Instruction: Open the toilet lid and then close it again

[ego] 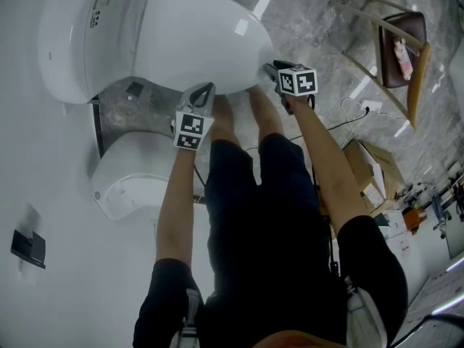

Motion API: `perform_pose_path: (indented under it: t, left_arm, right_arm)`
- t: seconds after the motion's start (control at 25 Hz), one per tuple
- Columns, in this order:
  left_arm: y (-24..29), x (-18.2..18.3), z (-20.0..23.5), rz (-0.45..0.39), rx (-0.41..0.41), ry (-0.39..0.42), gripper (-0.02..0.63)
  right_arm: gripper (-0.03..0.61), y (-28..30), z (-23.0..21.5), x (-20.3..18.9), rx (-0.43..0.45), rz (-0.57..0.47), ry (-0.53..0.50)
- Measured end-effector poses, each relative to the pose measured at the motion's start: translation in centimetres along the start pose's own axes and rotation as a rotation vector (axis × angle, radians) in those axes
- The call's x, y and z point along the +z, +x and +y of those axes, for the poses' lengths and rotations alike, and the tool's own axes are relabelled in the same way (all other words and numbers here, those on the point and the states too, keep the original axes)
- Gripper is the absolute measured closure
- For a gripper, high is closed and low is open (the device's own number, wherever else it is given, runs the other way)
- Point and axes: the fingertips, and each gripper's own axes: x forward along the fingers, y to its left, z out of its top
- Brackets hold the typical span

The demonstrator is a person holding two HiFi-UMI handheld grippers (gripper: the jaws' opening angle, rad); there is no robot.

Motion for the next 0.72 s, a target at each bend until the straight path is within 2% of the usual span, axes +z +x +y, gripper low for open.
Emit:
perform_pose_path:
  t: [0.2,0.44,0.6,0.72]
  left_arm:
    - [-0.3,-0.3,1.1,-0.005,0.021,0.003,0.603]
    - [-0.1,-0.5,1.6,0.001,0.027,-0.005,0.603]
    - [-0.7,0.1,1.1,-0.003,0.024,-0.006,0.603]
    - [-1.5,0.9,0.9,-0.012,0.023,0.005,0.603]
  right_arm:
    - [0.439,1.4,-0.6,-0.3,-0.035,0.024,0.007]
    - [0.433,1.3,-0.9,-0.2,-0.018,0.001,0.006]
    - [0.433,1.1,-1.0,-0.2,-0.021,0.016,-0.045]
    - [0.436,0.5,-1.0,-0.1,-0.07,0.03,-0.079]
